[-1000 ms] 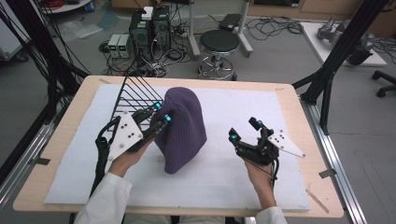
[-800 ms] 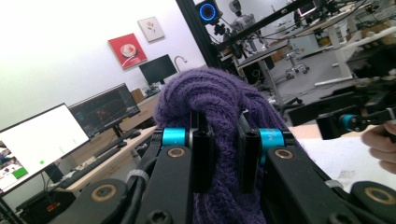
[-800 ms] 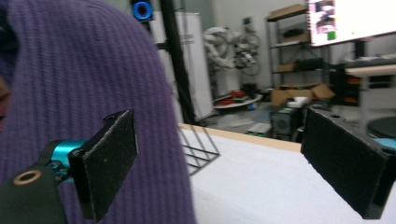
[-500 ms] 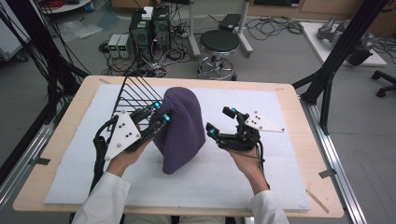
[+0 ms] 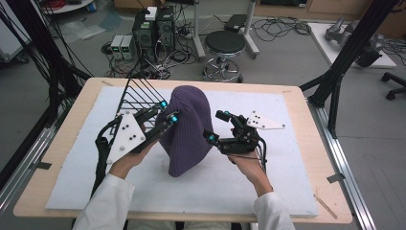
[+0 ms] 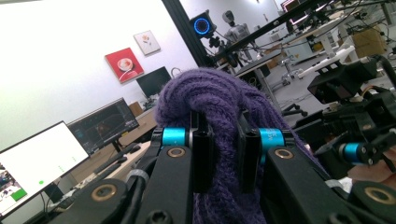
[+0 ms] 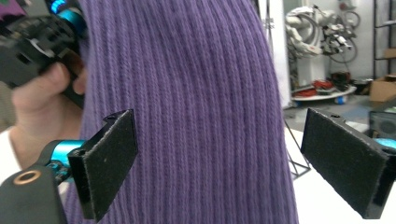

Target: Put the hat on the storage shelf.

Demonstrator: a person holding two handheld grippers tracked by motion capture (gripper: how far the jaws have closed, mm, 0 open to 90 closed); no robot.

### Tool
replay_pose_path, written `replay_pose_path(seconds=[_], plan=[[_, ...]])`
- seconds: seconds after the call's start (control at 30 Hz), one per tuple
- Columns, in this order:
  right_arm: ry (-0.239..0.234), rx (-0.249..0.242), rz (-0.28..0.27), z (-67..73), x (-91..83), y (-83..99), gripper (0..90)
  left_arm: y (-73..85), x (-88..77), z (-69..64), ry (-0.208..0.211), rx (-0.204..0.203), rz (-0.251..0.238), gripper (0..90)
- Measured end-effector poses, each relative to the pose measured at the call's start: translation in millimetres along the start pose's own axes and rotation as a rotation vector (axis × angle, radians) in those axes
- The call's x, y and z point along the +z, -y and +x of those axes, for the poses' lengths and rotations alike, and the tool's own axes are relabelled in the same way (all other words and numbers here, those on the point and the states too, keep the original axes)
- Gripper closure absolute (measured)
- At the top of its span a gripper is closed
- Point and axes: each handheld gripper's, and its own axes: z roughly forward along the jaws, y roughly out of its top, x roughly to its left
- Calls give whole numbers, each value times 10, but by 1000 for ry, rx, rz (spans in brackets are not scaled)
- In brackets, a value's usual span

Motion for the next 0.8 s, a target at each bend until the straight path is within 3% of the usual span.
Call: replay_pose_path(seconds=[0.13, 0.37, 0.57, 0.63, 0.7, 0.8], plan=[[-17, 13, -17, -32, -20, -30, 102, -17, 4, -14, 4, 9, -9, 807], [-28, 25, 3, -70, 7, -12, 102, -41, 7, -36, 8, 15, -31, 807], [-76, 54, 28, -99, 75, 9, 109, -64, -7, -49, 20, 16, -57, 807], [-116, 66, 45, -102, 91, 4, 208, -67, -7, -48, 17, 16, -56, 807], [-132, 46, 61, -62, 90, -13, 344, -60, -6, -41, 10, 18, -48, 806], [-103, 19, 99, -4, 90, -46, 597, -54, -10, -27, 4, 17, -45, 806]])
